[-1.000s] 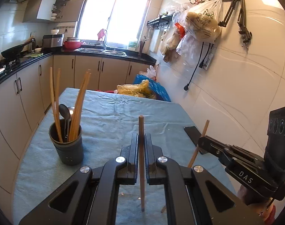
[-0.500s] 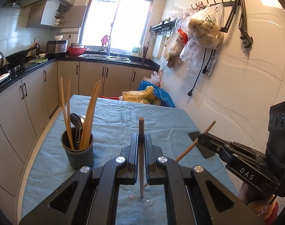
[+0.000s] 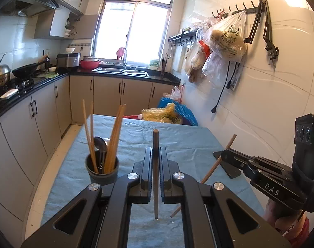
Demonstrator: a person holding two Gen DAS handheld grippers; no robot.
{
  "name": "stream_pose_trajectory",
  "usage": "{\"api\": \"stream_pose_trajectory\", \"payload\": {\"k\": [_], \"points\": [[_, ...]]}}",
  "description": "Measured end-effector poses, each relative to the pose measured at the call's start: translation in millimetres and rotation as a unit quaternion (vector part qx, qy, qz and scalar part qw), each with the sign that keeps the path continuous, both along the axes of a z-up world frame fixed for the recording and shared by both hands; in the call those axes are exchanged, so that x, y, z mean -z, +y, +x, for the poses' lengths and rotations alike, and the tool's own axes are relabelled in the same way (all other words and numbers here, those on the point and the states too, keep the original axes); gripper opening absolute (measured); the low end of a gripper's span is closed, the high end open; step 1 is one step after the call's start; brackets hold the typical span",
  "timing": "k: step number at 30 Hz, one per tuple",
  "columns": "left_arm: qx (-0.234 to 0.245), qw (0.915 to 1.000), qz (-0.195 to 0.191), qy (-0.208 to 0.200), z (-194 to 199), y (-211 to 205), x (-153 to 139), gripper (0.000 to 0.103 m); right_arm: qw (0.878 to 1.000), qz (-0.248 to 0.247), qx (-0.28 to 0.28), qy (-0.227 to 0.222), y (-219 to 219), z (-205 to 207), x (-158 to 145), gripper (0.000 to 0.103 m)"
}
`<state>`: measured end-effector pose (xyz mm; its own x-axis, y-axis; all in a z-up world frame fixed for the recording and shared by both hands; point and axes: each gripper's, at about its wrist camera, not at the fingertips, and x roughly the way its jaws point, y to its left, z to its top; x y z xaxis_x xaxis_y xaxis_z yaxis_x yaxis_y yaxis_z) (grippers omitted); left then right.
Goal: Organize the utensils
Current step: 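Lift both held chopsticks and carry them over the black holder, then lower the chopsticks into the holder and open both tools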
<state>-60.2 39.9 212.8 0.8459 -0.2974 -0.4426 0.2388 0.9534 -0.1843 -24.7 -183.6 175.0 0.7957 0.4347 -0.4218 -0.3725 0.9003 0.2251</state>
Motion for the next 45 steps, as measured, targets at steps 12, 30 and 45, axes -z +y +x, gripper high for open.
{"api": "stream_pose_trajectory", "payload": {"k": [12, 30, 45], "points": [[-0.026, 0.9991, 0.014, -0.030, 2, 32, -42, 0.005, 0.999, -0.004, -0.027, -0.025, 32, 21, -43, 0.007], [-0.070, 0.9957, 0.011, -0.060, 52, 76, -86, 0.005, 0.997, 0.015, -0.048, -0.063, 98, 75, -105, 0.007], [-0.102, 0.9945, -0.024, -0.007, 106, 112, -28, 0.005, 0.999, 0.032, -0.044, -0.006, 123, 132, -49, 0.007]]}}
